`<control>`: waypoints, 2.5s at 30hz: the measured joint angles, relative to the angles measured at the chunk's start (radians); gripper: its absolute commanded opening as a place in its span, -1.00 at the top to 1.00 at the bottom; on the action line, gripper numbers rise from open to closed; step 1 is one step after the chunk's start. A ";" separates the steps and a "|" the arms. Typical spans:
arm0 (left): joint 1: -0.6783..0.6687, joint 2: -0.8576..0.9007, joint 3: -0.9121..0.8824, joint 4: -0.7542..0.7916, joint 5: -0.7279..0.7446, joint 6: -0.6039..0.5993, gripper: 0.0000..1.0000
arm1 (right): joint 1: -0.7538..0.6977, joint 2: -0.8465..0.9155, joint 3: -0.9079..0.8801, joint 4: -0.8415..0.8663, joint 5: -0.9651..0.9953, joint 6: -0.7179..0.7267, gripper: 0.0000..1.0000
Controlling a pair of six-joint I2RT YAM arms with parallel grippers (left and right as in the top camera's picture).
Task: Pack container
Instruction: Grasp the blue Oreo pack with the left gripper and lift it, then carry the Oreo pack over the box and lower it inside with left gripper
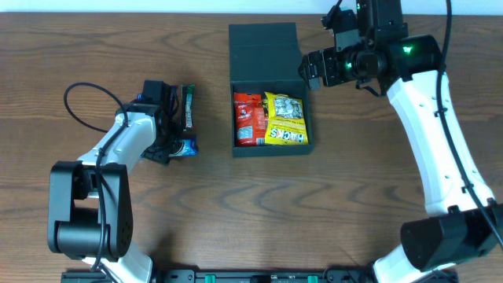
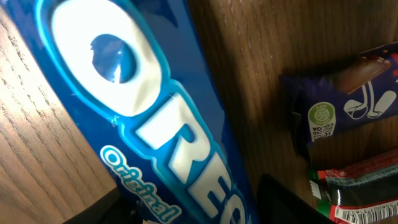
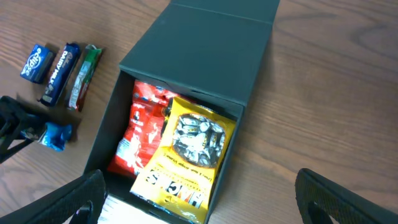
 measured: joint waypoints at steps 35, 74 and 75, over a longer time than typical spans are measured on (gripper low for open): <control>0.000 -0.130 0.000 -0.046 -0.067 0.391 0.29 | 0.000 0.000 0.000 0.002 0.004 0.000 -0.94; -0.459 0.132 0.556 -0.158 0.031 0.953 0.50 | -0.288 -0.001 0.000 -0.041 0.081 0.000 -0.99; -0.459 0.135 0.556 -0.164 0.035 0.953 0.51 | -0.288 -0.001 0.000 -0.041 0.081 0.000 -0.98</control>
